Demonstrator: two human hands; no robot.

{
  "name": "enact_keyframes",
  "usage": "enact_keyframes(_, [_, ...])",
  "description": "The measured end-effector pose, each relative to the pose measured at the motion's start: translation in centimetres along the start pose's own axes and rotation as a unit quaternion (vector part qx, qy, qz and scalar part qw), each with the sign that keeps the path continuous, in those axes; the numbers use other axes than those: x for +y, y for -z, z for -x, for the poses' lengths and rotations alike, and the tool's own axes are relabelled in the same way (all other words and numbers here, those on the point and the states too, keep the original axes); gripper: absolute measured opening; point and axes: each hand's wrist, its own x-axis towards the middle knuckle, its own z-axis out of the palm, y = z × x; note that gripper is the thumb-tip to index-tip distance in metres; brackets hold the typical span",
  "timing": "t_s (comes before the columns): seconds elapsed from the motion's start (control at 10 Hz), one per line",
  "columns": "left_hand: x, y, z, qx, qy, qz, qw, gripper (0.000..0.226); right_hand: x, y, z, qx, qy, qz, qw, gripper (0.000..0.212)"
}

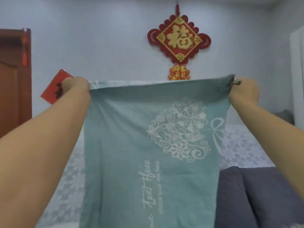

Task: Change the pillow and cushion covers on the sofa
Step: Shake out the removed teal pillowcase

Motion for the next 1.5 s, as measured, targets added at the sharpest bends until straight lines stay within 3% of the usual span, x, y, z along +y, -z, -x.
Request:
enact_keyframes(0.1, [0.6, -2.0, -0.2, -0.081, 0.051, 0.203, 0.974, 0.021, -0.8, 1.3, -0.4, 0.062, -0.004, -0.029, 0.998, 0.027])
enact_keyframes(0.2, [1.3, -4.0, 3.4, -0.230, -0.009, 0.212, 0.950, 0.015, -0.8, 2.4, -0.5, 0.091, -0.030, -0.050, 0.994, 0.030])
enact_keyframes(0.3, [-1.1, -7.4, 6.8, -0.320, -0.009, 0.177, 0.931, 0.017, 3.0, 2.7, -1.2, 0.078, -0.088, -0.059, 0.991, 0.033])
enact_keyframes(0.4, [-6.6, -12.0, 9.4, -0.360, 0.053, 0.149, 0.920, 0.017, 9.8, 1.9, -1.6, -0.032, -0.168, -0.133, 0.976, 0.019])
enact_keyframes(0.5, [-13.5, -17.0, 12.1, -0.371, 0.112, 0.143, 0.911, 0.017, 16.7, 0.8, -1.4, -0.121, -0.245, -0.123, 0.954, 0.009])
enact_keyframes(0.6, [-17.7, -22.1, 14.0, -0.360, 0.135, 0.162, 0.909, 0.019, 19.6, 2.2, -1.1, -0.076, -0.243, -0.135, 0.958, 0.035])
enact_keyframes(0.7, [-18.6, -28.0, 15.1, -0.345, 0.145, 0.203, 0.905, 0.015, 22.6, 4.1, -1.1, -0.055, -0.165, -0.062, 0.983, 0.039])
enact_keyframes(0.8, [-20.1, -33.2, 17.0, -0.340, 0.161, 0.220, 0.900, 0.009, 26.1, 4.6, -1.8, -0.062, -0.155, -0.056, 0.984, 0.015])
enact_keyframes(0.9, [-23.6, -35.2, 20.6, -0.365, 0.182, 0.197, 0.892, 0.008, 29.7, 4.4, -1.2, -0.139, -0.185, -0.009, 0.973, 0.018])
enact_keyframes(1.0, [-26.9, -33.8, 24.5, -0.397, 0.236, 0.173, 0.870, 0.010, 31.0, 4.1, 1.7, -0.313, -0.258, 0.109, 0.907, 0.036])
enact_keyframes(1.1, [-31.2, -30.1, 27.5, -0.284, 0.251, 0.119, 0.918, 0.013, 35.6, 3.3, 5.6, -0.326, -0.275, 0.211, 0.879, 0.033])
enact_keyframes(1.2, [-40.3, -23.0, 31.0, -0.277, 0.231, -0.057, 0.931, 0.021, 43.3, 3.2, 12.4, -0.356, -0.236, 0.362, 0.829, 0.026])
enact_keyframes(1.3, [-51.0, -14.7, 36.8, -0.492, 0.255, -0.330, 0.764, 0.015, 49.6, 4.2, 21.0, -0.439, -0.370, 0.257, 0.777, 0.034])
enact_keyframes(1.4, [-55.2, -11.0, 41.2, -0.526, 0.277, -0.374, 0.712, 0.013, 52.5, 4.2, 25.9, -0.464, -0.380, 0.172, 0.782, 0.052])
enact_keyframes(1.5, [-55.9, -11.5, 43.7, -0.522, 0.307, -0.394, 0.691, 0.035, 53.0, 3.2, 28.7, -0.444, -0.421, 0.094, 0.785, 0.075])
